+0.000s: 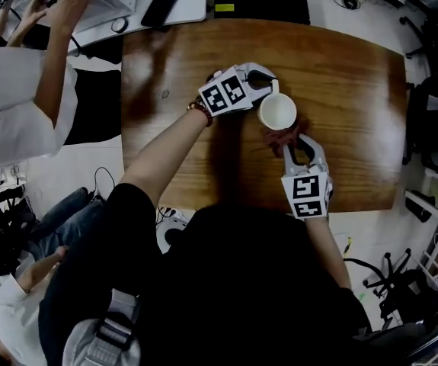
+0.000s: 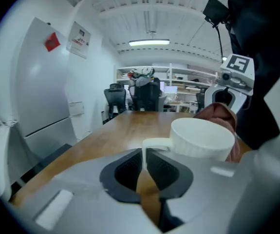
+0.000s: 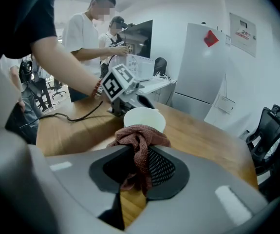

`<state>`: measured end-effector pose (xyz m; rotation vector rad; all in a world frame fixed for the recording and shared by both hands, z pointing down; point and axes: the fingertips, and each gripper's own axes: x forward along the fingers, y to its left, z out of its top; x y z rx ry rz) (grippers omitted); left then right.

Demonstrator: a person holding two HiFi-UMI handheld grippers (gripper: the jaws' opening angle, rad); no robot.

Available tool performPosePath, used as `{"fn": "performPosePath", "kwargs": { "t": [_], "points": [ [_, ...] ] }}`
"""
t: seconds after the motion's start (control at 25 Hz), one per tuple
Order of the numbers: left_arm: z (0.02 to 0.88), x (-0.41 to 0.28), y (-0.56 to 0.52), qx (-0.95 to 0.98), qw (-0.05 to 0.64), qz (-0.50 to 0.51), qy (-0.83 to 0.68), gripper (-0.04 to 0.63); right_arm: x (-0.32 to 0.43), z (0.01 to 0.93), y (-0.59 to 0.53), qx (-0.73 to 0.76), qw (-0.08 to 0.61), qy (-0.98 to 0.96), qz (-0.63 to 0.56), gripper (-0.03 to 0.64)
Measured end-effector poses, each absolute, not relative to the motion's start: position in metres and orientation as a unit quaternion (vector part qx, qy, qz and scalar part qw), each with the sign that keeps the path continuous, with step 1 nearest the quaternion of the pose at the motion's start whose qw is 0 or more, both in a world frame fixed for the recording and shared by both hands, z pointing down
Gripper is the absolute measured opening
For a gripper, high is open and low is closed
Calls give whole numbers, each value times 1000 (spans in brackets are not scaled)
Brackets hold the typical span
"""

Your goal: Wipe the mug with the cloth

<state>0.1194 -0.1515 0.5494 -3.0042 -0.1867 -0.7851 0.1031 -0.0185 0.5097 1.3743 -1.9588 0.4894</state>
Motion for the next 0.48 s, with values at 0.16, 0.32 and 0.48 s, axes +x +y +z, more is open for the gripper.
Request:
{"fn": "performPosePath", "kwargs": {
  "t": [0.16, 0.32, 0.48],
  "points": [
    [551, 70, -145, -961, -15, -267, 71, 34, 101, 495, -18, 521, 335, -766, 171, 80],
    [551, 31, -127, -945, -64, -263, 182, 35, 92, 500, -13, 493, 351, -779, 161, 80],
    [554, 11, -115, -933, -80, -260, 236, 38, 84, 517, -10, 471, 377, -784, 149, 80]
  ]
}}
